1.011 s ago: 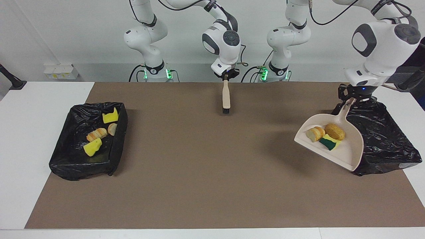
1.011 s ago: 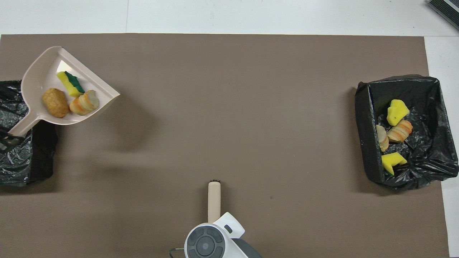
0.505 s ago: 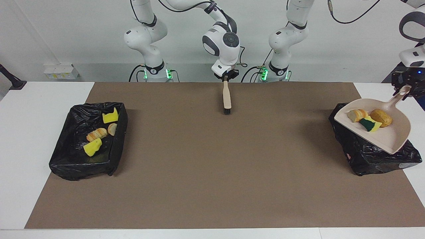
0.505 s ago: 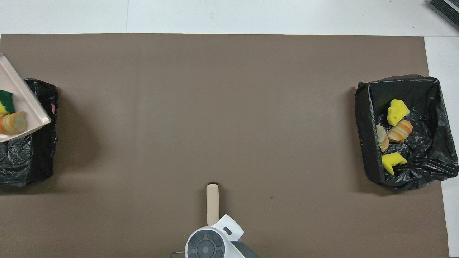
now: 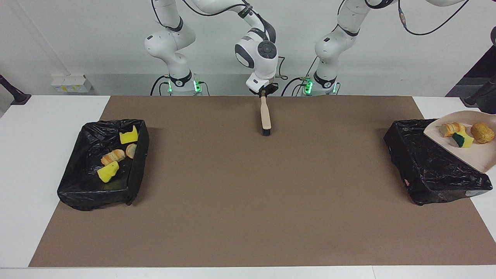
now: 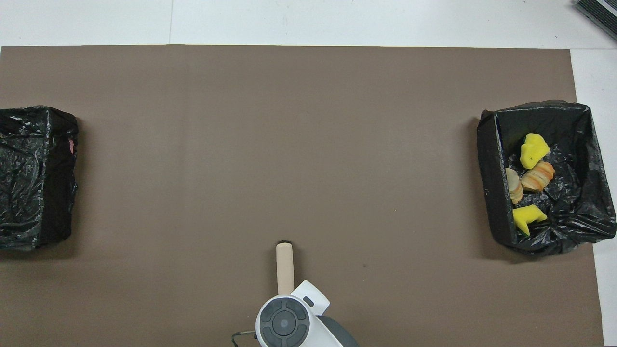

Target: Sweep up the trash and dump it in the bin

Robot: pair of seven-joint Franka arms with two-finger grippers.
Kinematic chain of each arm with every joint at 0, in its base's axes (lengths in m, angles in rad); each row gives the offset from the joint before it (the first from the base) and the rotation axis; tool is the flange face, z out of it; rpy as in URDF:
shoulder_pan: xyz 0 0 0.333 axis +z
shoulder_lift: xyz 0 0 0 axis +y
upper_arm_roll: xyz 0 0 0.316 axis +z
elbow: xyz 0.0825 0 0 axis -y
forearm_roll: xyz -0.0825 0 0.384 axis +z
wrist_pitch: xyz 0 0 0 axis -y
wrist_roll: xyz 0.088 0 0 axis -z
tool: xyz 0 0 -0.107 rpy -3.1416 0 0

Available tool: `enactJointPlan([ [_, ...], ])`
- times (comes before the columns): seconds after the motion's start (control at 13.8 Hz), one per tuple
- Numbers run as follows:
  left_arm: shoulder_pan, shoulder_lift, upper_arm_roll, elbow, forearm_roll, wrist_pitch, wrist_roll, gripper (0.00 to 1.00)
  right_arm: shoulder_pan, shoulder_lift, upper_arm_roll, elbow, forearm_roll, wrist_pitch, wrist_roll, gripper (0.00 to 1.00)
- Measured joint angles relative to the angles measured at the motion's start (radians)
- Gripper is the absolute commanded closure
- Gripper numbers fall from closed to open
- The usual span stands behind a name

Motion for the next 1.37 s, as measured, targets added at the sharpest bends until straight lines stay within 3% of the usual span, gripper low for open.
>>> enactJointPlan([
  [0.14,-0.002,0.006,-0.01,0.0,0.077,0.015,0.008,1.0,-0.023,0.011,-0.001,0.018,0.0,0.001,0.0,0.22],
  [0.51,-0.091,0.025,-0.026,-0.001,0.228,0.07,0.017,1.0,-0.15,0.03,-0.003,0.109,0.001,0.004,0.0,0.01],
  [0.94,-0.132,0.033,-0.025,-0.002,0.332,0.143,0.017,1.0,-0.34,-0.084,-0.013,0.198,-0.017,-0.072,-0.022,0.0],
  [1.16,-0.132,0.034,-0.022,-0.002,0.384,0.16,0.017,1.0,-0.458,-0.158,-0.017,0.267,-0.082,-0.189,-0.114,0.0],
  [1.37,-0.132,0.034,-0.023,0.001,0.39,0.169,0.017,1.0,-0.619,-0.193,-0.032,0.387,-0.096,-0.39,-0.235,0.0],
])
